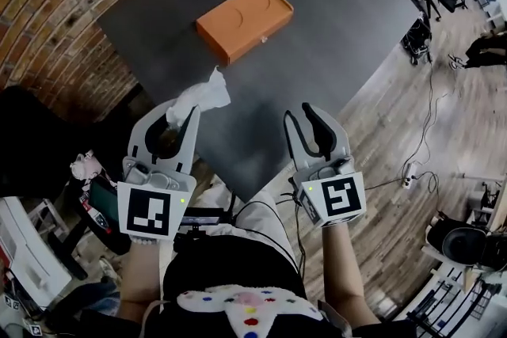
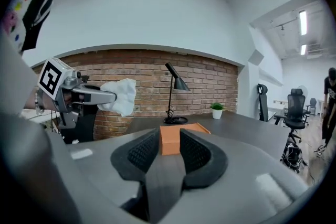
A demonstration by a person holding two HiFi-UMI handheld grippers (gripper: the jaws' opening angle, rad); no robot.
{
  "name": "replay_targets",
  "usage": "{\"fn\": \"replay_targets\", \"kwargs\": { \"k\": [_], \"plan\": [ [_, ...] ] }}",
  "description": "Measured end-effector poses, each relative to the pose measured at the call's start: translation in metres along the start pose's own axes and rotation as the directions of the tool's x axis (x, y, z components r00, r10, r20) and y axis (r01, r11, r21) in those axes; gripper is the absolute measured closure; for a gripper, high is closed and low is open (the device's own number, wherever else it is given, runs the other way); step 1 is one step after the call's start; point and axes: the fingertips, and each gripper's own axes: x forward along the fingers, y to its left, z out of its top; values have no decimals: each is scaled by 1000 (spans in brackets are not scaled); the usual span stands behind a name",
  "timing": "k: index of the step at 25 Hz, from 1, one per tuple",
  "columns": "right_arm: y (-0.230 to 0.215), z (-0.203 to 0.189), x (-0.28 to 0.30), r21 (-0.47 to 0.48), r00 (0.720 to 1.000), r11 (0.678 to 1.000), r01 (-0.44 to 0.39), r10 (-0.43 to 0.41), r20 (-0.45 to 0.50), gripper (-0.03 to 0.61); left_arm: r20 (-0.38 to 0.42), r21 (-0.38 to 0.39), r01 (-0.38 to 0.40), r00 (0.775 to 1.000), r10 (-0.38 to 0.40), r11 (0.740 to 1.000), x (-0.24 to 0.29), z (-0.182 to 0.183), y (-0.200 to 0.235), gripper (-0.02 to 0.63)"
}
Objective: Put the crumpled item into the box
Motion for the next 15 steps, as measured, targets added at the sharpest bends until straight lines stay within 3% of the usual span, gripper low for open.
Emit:
{"fn": "replay_targets", "kwargs": {
  "k": [15],
  "plan": [
    [-58,-34,95,-39,985,984,-171,170,-35,462,-82,-37,-164,984,161,986,32,-26,9,558]
  ]
}}
